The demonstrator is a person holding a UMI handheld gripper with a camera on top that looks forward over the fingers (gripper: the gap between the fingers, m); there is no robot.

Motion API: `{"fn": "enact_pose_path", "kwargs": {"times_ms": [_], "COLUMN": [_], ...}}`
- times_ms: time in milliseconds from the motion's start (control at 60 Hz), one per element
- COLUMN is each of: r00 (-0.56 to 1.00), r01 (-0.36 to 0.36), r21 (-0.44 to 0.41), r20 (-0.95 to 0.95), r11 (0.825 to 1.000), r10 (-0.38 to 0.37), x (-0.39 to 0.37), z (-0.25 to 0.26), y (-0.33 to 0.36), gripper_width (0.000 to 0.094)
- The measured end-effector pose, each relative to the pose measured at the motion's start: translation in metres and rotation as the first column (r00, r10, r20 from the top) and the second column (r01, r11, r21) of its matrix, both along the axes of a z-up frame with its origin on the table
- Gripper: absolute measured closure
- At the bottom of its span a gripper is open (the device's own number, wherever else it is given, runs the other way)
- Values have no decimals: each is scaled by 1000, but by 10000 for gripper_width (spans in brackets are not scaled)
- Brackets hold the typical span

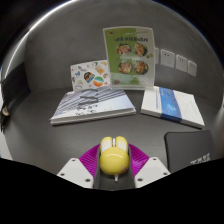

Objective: Arrange mouse

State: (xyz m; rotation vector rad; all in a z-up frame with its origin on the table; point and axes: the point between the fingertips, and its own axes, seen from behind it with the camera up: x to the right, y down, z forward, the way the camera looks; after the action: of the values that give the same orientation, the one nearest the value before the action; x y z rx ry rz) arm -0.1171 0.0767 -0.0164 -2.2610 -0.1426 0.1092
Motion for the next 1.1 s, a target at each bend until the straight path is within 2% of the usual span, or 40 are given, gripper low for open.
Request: {"fn": "enact_pose_path", "kwargs": {"times_ms": [83, 167, 233, 300, 350, 417, 483, 567, 633, 700, 733, 800, 867, 883, 900, 917, 950, 1033, 1050, 1100], "r00": [999, 999, 998, 983, 963, 934, 922, 930, 955, 970, 975, 984, 993, 994, 995, 995, 995, 997, 998, 1000], "r01": [16, 25, 60, 139, 199, 293, 328, 326, 274, 228, 206, 163, 93, 76, 62, 52, 37, 25, 26, 20], "r21": [-7, 109, 221, 300, 302, 268, 195, 126, 77, 39, 70, 71, 84, 79, 76, 81, 84, 80, 83, 96], "r20": [-29, -30, 22, 76, 117, 125, 145, 136, 96, 82, 71, 58, 67, 72, 77, 80, 84, 67, 54, 8], "r11": [1000, 994, 973, 944, 932, 918, 924, 937, 959, 973, 976, 984, 992, 994, 995, 995, 996, 996, 996, 995], "r10": [-16, -22, -67, -169, -243, -335, -358, -342, -281, -231, -211, -167, -99, -82, -68, -59, -44, -31, -31, -21], "x": [-2, 10, 46, 108, 161, 224, 269, 291, 293, 291, 288, 285, 280, 279, 279, 279, 279, 282, 281, 279], "z": [12, 68, 124, 159, 161, 136, 103, 55, 29, 8, 10, 9, 9, 9, 8, 9, 10, 13, 15, 22], "y": [-3, 4, 7, 5, -4, -21, -44, -57, -60, -64, -61, -62, -60, -61, -62, -63, -65, -86, -92, -110], "gripper_width": [534, 534, 537, 539, 540, 541, 540, 540, 539, 525, 534, 508, 437, 361, 407, 392, 251, 52, 99, 95]}}
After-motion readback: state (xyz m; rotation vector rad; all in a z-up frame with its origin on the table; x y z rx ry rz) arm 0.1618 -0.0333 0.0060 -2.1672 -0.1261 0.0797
